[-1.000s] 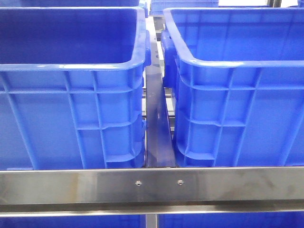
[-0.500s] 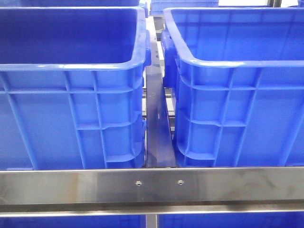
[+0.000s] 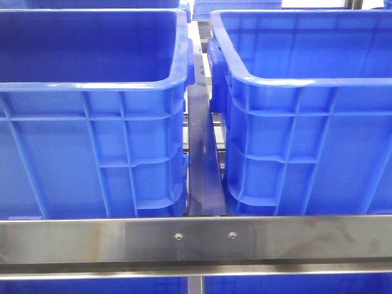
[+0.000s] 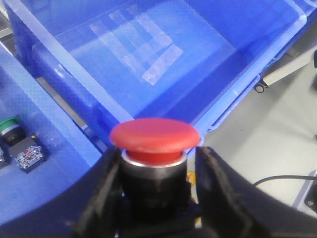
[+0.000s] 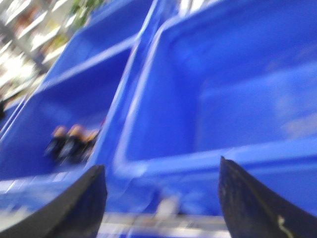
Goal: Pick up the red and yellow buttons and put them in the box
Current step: 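Bring the right gripper to the red button held by the left gripper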
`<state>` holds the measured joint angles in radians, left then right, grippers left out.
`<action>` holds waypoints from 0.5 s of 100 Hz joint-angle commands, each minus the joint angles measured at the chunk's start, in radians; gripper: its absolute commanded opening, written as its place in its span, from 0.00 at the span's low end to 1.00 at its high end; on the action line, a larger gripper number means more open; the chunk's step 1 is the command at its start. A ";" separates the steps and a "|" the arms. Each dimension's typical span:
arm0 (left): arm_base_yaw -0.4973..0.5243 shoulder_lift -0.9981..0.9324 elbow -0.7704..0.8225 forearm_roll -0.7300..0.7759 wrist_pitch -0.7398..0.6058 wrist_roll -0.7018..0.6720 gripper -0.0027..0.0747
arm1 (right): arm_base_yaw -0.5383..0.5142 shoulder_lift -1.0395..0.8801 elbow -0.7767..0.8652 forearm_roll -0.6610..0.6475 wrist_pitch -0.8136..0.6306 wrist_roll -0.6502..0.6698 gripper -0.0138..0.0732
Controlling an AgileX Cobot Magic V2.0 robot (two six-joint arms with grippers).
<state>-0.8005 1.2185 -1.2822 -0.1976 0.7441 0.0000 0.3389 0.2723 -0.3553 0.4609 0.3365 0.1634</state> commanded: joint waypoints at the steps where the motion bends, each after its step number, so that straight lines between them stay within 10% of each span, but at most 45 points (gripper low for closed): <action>1: -0.007 -0.029 -0.029 -0.018 -0.074 -0.007 0.01 | 0.085 0.089 -0.036 0.090 -0.118 -0.075 0.74; 50: -0.007 -0.029 -0.029 -0.018 -0.075 -0.007 0.01 | 0.628 0.541 -0.181 0.104 -0.508 -0.088 0.74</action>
<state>-0.8005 1.2185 -1.2822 -0.1976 0.7422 0.0000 0.9109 0.7390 -0.4684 0.5653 -0.0323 0.0919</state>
